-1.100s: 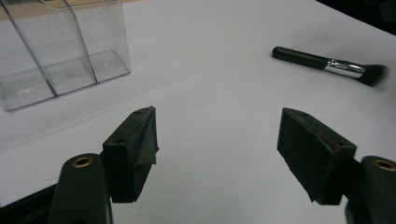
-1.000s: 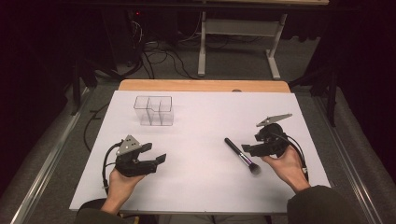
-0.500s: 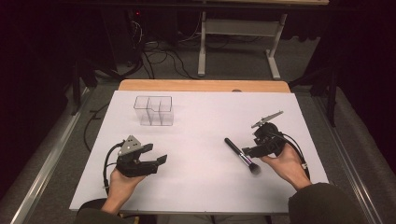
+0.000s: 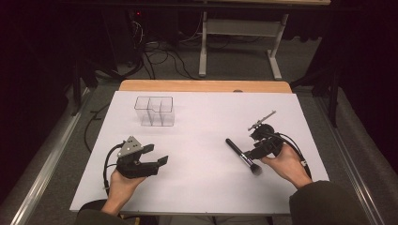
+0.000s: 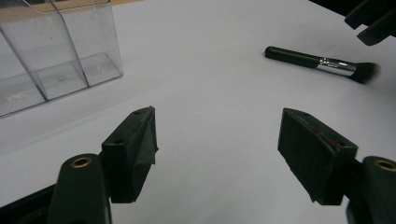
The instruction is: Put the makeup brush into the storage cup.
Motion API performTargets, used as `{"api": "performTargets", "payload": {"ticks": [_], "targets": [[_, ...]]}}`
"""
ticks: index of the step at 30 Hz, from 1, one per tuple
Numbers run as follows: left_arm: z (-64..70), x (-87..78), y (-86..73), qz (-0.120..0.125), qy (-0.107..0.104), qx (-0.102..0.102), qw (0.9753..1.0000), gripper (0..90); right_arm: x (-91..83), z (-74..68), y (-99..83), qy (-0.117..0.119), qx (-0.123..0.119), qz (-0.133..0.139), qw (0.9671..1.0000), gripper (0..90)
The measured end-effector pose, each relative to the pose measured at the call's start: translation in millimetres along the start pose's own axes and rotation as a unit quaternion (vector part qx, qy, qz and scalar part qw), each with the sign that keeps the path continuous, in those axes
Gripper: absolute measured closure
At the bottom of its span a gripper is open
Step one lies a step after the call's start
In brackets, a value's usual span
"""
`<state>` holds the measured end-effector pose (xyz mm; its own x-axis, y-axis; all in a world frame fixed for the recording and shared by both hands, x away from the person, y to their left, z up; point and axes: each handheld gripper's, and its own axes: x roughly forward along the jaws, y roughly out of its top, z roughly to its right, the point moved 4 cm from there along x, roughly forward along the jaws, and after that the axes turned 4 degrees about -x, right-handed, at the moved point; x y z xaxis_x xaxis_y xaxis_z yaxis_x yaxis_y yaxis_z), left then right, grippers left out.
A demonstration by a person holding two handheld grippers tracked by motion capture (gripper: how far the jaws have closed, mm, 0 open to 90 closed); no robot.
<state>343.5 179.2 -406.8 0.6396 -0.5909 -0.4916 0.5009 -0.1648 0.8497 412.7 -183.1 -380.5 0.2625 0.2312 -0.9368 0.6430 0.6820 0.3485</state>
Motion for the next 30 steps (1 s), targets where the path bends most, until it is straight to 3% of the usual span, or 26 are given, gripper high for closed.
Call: {"api": "performTargets", "payload": {"ticks": [9, 30], "targets": [[0.2, -0.3, -0.2, -0.001, 0.000, 0.001, 1.0000, 28.4, 6.5, -0.7, -1.9, 0.002, -0.001, -0.035, 0.9994, 48.1], [1.2, 0.8, -0.3, -0.005, 0.000, 0.005, 1.0000, 28.6, 29.6, -2.5, -4.3, 0.014, 0.002, -0.066, 0.9977, 55.5]]}}
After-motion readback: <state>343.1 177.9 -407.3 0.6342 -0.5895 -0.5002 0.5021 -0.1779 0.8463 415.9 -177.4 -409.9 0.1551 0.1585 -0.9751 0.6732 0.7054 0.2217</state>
